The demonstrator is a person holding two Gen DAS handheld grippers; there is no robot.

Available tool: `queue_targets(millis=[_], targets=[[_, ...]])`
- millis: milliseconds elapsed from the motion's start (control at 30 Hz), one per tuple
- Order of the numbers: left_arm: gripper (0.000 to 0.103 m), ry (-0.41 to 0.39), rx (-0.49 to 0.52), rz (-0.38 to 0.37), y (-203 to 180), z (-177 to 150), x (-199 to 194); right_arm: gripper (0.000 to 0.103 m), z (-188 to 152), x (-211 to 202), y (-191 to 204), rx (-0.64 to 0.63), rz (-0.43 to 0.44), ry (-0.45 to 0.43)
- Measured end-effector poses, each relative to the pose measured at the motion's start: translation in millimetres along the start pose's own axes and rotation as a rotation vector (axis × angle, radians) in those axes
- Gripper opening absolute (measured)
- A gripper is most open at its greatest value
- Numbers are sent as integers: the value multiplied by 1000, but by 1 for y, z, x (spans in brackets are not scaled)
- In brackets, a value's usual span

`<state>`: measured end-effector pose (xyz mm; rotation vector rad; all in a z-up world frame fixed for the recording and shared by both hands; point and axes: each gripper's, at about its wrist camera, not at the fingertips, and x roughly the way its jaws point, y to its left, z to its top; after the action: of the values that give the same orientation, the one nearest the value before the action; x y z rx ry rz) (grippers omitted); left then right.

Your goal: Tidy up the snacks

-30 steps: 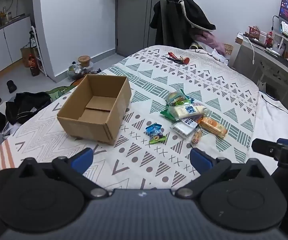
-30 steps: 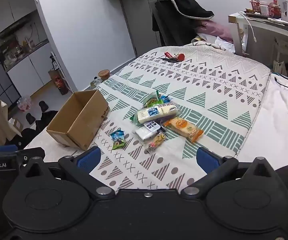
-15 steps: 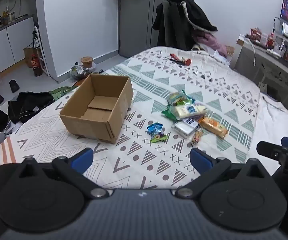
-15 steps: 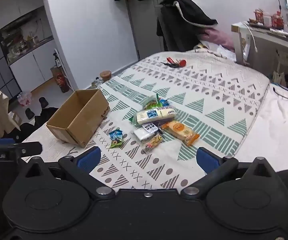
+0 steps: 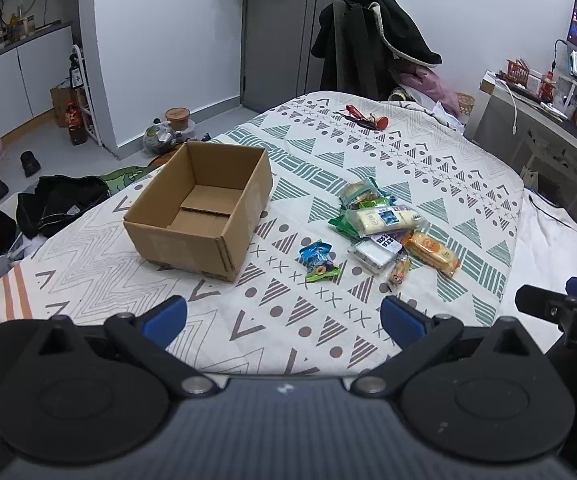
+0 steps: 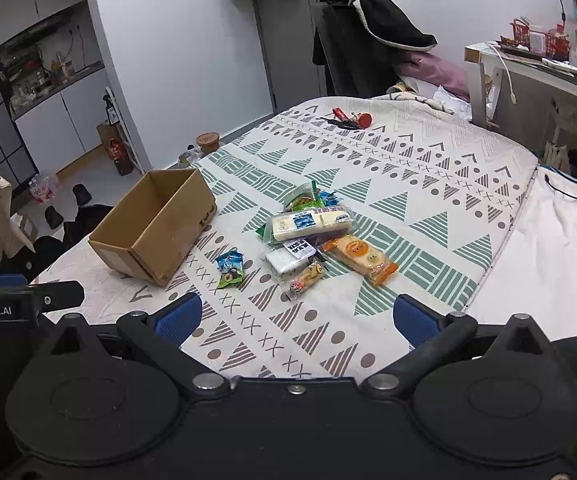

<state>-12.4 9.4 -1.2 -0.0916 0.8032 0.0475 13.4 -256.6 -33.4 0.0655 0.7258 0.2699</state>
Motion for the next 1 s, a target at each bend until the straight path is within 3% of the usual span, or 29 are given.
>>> queue_targets(millis=[1000], targets=[[103, -18, -20, -34, 10, -1, -4, 103, 3, -5, 16, -57, -5, 7]])
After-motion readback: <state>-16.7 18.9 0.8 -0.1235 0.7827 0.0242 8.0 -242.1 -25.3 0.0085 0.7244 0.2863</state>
